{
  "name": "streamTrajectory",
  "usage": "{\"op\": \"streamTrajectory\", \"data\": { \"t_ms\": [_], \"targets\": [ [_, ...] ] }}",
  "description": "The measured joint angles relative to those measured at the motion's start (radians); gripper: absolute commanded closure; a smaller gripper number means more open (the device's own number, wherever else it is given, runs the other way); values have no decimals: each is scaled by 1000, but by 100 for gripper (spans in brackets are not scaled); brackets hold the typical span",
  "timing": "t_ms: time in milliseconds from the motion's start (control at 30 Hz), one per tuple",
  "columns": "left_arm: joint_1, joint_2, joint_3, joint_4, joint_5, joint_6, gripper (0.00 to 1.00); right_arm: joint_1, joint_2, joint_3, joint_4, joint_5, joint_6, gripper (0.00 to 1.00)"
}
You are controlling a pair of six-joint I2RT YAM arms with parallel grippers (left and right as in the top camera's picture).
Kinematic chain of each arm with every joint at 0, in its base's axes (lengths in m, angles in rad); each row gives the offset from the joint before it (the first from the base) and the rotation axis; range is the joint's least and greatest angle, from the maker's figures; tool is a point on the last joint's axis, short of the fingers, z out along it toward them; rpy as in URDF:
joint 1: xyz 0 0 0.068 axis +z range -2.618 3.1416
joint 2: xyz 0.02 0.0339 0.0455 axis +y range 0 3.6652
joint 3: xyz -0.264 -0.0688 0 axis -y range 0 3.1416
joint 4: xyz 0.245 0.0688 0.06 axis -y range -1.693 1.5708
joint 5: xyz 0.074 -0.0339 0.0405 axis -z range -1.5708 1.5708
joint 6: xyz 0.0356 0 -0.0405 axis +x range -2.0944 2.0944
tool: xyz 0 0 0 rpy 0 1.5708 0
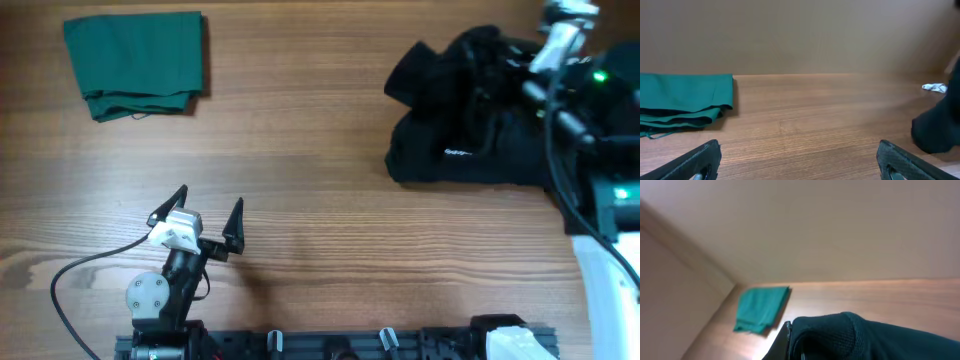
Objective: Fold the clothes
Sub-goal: 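Pull the black shirt left off the plaid shirt with the right gripper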
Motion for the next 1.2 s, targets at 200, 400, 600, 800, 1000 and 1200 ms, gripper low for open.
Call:
{"op": "streamTrajectory", "data": {
  "t_ms": [200, 400, 600, 800, 1000, 1200],
  "targets": [
    [0, 0, 0, 0, 0, 0, 0, 87, 100, 0, 42, 6, 33, 96],
    [0, 0, 0, 0, 0, 0, 0, 135, 108, 0, 65, 5, 57, 96],
    [0, 0, 0, 1, 5, 0, 0, 256, 108, 0, 63, -2, 61, 96],
    [0, 0, 0, 53, 98, 0, 0, 303, 100, 0, 60, -110, 91, 96],
    [0, 0, 0, 73, 152, 0, 0, 305, 50, 0, 51, -201, 129, 96],
    [0, 0, 0, 14, 147, 0, 0, 311, 49, 0, 11, -157, 135, 96]
  ]
}}
